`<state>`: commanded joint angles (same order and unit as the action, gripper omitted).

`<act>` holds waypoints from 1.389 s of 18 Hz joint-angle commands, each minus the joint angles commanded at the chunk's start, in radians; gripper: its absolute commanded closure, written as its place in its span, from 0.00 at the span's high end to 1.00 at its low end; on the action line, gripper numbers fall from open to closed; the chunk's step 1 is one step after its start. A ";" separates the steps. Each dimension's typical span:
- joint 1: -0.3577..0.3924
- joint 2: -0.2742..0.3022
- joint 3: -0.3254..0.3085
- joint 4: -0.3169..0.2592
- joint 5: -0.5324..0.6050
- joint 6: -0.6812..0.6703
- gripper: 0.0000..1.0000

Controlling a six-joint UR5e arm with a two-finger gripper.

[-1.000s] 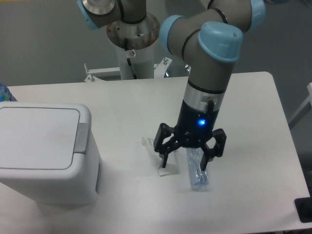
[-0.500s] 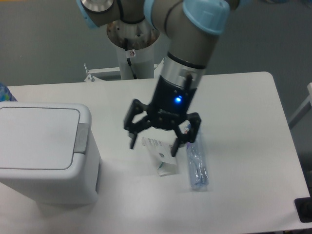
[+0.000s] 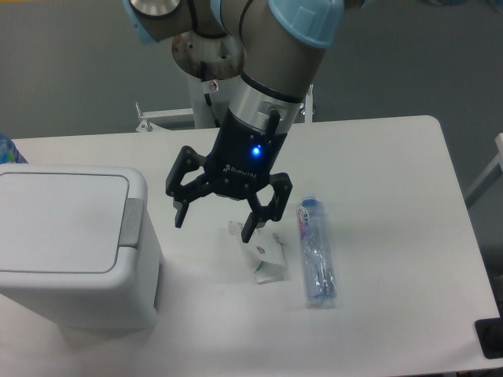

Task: Open the trash can
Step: 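Move the open gripper over to the white trash can lid, then lower the gripper finger onto the lid's edge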

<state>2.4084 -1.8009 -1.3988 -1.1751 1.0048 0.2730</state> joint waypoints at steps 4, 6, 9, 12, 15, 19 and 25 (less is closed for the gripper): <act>-0.029 0.003 -0.009 0.002 -0.002 -0.003 1.00; -0.032 0.008 -0.011 0.002 -0.005 -0.011 1.00; -0.060 0.009 -0.034 0.008 0.002 -0.040 1.00; -0.064 0.002 -0.048 0.012 0.011 -0.035 1.00; -0.072 0.002 -0.060 0.017 0.012 -0.034 1.00; -0.072 0.002 -0.060 0.025 0.012 -0.037 1.00; -0.072 0.003 -0.069 0.023 0.012 -0.035 1.00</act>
<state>2.3363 -1.7978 -1.4680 -1.1520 1.0170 0.2378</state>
